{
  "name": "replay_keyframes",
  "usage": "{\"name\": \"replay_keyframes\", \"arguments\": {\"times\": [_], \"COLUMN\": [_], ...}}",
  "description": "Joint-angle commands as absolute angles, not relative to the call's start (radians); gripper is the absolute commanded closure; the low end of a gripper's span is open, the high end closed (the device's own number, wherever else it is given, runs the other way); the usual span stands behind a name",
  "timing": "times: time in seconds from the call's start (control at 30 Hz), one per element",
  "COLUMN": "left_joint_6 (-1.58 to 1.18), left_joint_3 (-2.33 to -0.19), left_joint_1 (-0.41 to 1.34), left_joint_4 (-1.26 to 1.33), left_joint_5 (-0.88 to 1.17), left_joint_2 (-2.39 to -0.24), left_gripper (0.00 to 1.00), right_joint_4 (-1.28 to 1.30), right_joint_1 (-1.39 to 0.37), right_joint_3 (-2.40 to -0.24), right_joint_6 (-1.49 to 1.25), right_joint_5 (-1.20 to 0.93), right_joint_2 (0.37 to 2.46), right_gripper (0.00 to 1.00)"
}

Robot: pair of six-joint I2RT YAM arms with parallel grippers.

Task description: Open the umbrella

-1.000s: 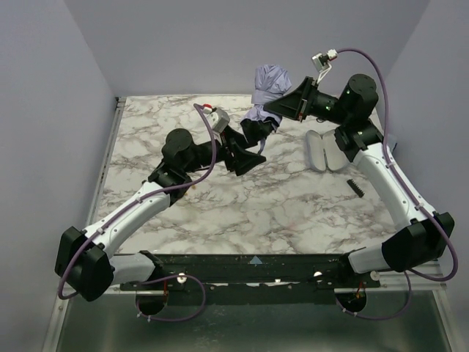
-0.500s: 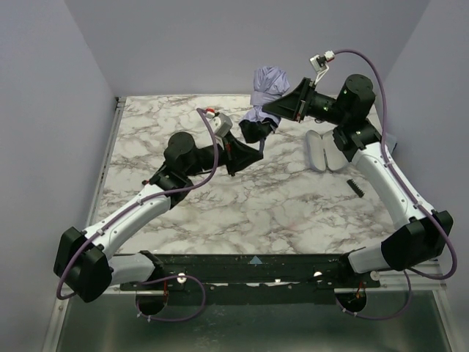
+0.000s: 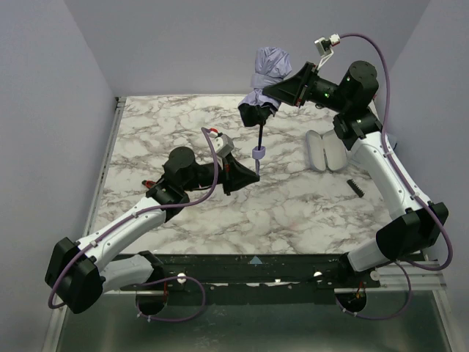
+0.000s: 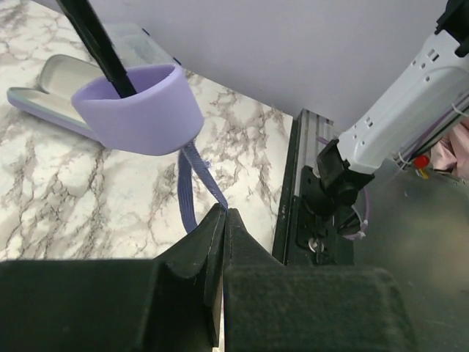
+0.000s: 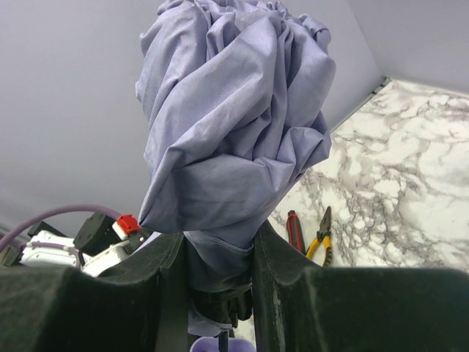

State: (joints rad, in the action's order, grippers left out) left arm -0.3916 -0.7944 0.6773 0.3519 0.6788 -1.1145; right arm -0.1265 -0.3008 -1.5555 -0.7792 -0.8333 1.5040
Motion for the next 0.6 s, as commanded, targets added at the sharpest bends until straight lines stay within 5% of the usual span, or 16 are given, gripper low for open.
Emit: {"name": "replay_keyframes", "arguments": {"times": [0.0,0.17,0.2,0.3,0.33,0.57], "left_joint_6": [-0.359,-0.25,-0.226,-0.152,-0.136,-0.274], "left_joint_3": [-0.761,-0.767,-0.781,-0.848,-0.866,-0.945], "left_joint_1": [0.694,0.697,0.695,0.686,0.683,0.565], "left_joint_4": [0.292,0.21,0.191,0.127,0.113,0.228], "left_joint_5": [0.762,0.764,0.748,0.727,0.716,0.767], "left_joint_2": [-1.068,-1.029,-1.022,-1.004,-1.002,-1.024], "left_gripper": [1.0,1.0,0.93,0.48,0.42,0.38], "right_joint_4": [-0.218,-0.249,-0.291,-0.357,-0.365,-0.432], "right_joint_1": [-0.295,-0.295,-0.295,-0.295,-0.295,-0.295], "right_joint_3": [-1.63,-1.643,-1.626,-1.576,-1.562,-1.542], "right_joint_6": [-0.721,-0.714,-0.73,-0.764,-0.774,-0.825], "right_joint_5": [-0.763,-0.807,-0.841,-0.908,-0.917,-0.997], "right_joint_2": [1.515,1.524,1.52,1.502,1.497,1.464], "right_gripper": [1.0,1.0,1.0,1.0,1.0,1.0]}}
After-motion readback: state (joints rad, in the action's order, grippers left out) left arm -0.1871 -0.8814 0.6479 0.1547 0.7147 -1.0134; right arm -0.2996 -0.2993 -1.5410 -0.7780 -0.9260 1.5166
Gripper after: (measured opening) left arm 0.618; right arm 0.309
